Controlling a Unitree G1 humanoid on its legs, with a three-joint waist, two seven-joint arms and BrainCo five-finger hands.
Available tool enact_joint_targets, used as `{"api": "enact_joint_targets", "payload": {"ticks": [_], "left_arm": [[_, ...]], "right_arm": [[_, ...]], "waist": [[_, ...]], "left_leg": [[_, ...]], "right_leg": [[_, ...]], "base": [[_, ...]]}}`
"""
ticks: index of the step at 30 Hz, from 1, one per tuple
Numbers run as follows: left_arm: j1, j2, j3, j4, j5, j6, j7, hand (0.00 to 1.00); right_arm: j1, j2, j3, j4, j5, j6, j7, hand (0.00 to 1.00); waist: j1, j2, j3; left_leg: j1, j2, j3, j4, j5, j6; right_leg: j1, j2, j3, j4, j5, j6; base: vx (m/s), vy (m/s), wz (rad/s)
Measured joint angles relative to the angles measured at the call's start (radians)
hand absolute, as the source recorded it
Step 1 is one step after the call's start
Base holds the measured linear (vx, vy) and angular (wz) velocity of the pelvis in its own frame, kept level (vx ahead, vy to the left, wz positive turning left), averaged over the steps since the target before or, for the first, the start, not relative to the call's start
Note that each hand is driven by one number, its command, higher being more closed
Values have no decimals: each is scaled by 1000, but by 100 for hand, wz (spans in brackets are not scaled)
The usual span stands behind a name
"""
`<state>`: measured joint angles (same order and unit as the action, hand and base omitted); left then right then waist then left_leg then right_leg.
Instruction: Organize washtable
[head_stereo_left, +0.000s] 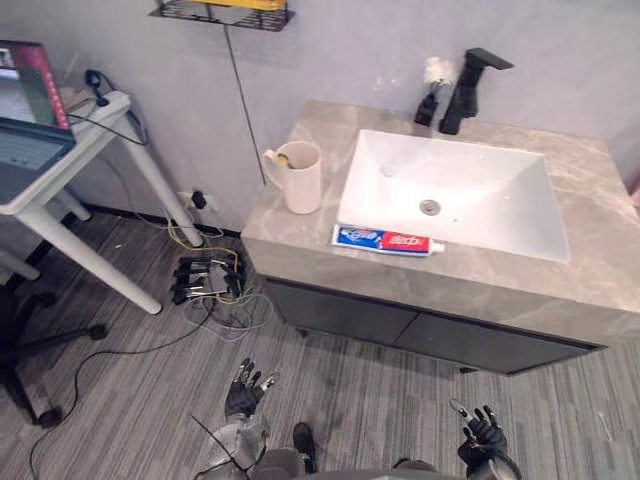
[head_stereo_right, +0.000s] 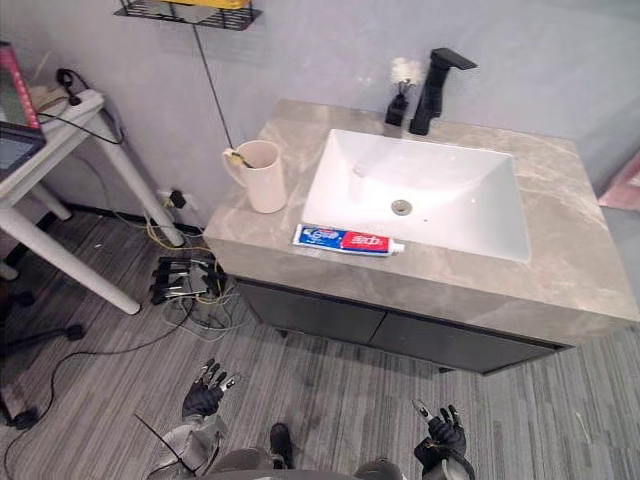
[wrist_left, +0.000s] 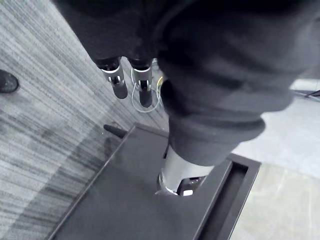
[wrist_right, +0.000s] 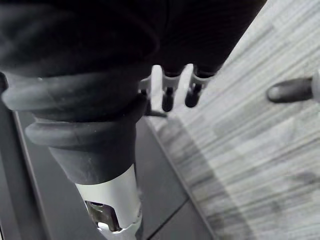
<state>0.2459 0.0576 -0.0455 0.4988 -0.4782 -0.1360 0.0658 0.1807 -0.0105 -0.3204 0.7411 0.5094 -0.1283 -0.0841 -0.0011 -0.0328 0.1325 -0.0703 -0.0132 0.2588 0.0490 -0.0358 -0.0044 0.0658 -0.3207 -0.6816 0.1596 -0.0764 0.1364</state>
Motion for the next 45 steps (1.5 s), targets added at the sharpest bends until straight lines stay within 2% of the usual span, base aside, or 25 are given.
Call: {"api": "enact_joint_targets", "payload": {"ticks": [3,5,6,7,8,9,10,11,12,13,15,16,19,20,31,33,37,43,45], "left_arm": [[17,6,-1,3,1,1,-1,0],[18,3,-5,3,15,2,-3,0],[20,5,-5,5,23,2,-10,0],[18,8,-4,5,26,2,-15,0],[13,17,-4,5,31,2,-20,0],[8,27,-3,5,34,1,-20,0],[-3,38,0,8,40,0,-21,0],[-7,44,6,11,40,-1,-21,0],[-15,55,12,22,40,-2,-21,0],[-27,55,16,44,40,-2,-21,0],[-29,41,14,52,42,-2,-23,0],[-28,29,14,56,43,-2,-23,0],[-30,25,6,71,59,-3,-45,0],[-32,37,-72,140,60,-5,-67,0],[-33,36,-49,138,59,-5,-64,0],[-34,34,-27,137,59,-5,-63,0],[-32,34,23,129,58,-5,-53,0],[-27,34,51,92,59,-5,-45,0],[-29,32,52,90,61,-6,-48,0]], "right_arm": [[-3,6,0,-1,0,0,-1,0],[-6,5,1,-1,4,0,-1,0],[-5,5,6,-1,8,0,0,0],[-5,5,9,-1,8,0,0,0],[1,7,17,-1,8,1,1,0],[8,11,25,-1,8,3,3,0],[5,13,25,-1,7,4,2,0],[5,13,25,0,4,4,2,0],[-7,12,25,0,-8,0,2,0],[-19,-2,25,2,-15,0,5,0],[-31,-15,27,2,-42,-1,18,0],[-31,-20,42,2,-65,0,24,0],[-31,-20,84,1,-130,1,42,0],[-21,-16,184,2,-188,1,69,0],[-14,-17,169,2,-178,1,68,0],[-9,-16,140,0,-150,1,67,0],[12,-16,-54,-32,-95,1,46,0],[32,-67,-303,-240,-87,-3,-11,0],[54,-91,-400,-376,-89,-15,-35,0]], "waist": [[-3,11,3],[-12,14,5],[-14,22,7],[-14,25,9],[-15,32,8],[-22,33,9],[-29,26,6],[-29,22,5],[-31,9,2],[-34,6,1],[-32,22,8],[-33,29,7],[-33,28,7],[-31,24,-11],[-32,23,-12],[-33,23,-12],[-32,23,-11],[-33,22,-11],[-37,22,-12]], "left_leg": [[11,-26,10,-16,-11,17],[21,-37,16,-32,-15,22],[44,-35,13,-56,-13,22],[56,-31,10,-62,-4,29],[77,-22,2,-68,8,50],[80,-12,-10,-70,20,62],[76,-1,-15,-69,25,62],[73,3,-16,-68,28,59],[66,1,-16,-66,32,51],[67,4,-20,-69,36,44],[68,14,-13,-71,37,37],[70,21,-10,-75,42,22],[103,47,-4,-101,44,-3],[145,63,36,-150,56,-19],[141,63,29,-145,56,-19],[137,62,17,-144,57,-20],[137,61,-1,-144,59,-21],[154,63,17,-145,59,-22],[153,64,24,-150,58,-22]], "right_leg": [[-12,-40,5,34,1,3],[-35,-65,22,108,-6,-14],[-74,-81,68,210,-6,-88],[-89,-80,93,246,-1,-105],[-107,-64,143,263,-16,-98],[-103,-23,187,235,-45,-68],[-102,27,203,174,-54,-61],[-102,52,211,131,-52,-63],[-97,95,215,33,-29,-71],[-70,112,215,-18,-10,-47],[-66,127,220,-35,-6,-51],[-62,136,222,-44,-6,-52],[-41,169,238,-63,-4,-55],[3,216,275,-165,37,-77],[2,216,270,-164,37,-77],[1,216,263,-164,37,-77],[13,215,243,-164,36,-76],[14,214,265,-151,36,-76],[4,213,277,-143,36,-76]], "base": [[27,98,-4],[50,78,-2],[79,61,-3],[149,56,-2],[186,7,15],[208,-41,26],[155,-70,26],[110,-99,14],[102,-127,8],[98,-123,4],[68,-106,-8],[52,-138,-14],[22,-100,-13],[4,-43,-9],[0,0,1],[2,-2,11],[9,-7,14],[-28,0,-9],[-61,-2,-14]]}}
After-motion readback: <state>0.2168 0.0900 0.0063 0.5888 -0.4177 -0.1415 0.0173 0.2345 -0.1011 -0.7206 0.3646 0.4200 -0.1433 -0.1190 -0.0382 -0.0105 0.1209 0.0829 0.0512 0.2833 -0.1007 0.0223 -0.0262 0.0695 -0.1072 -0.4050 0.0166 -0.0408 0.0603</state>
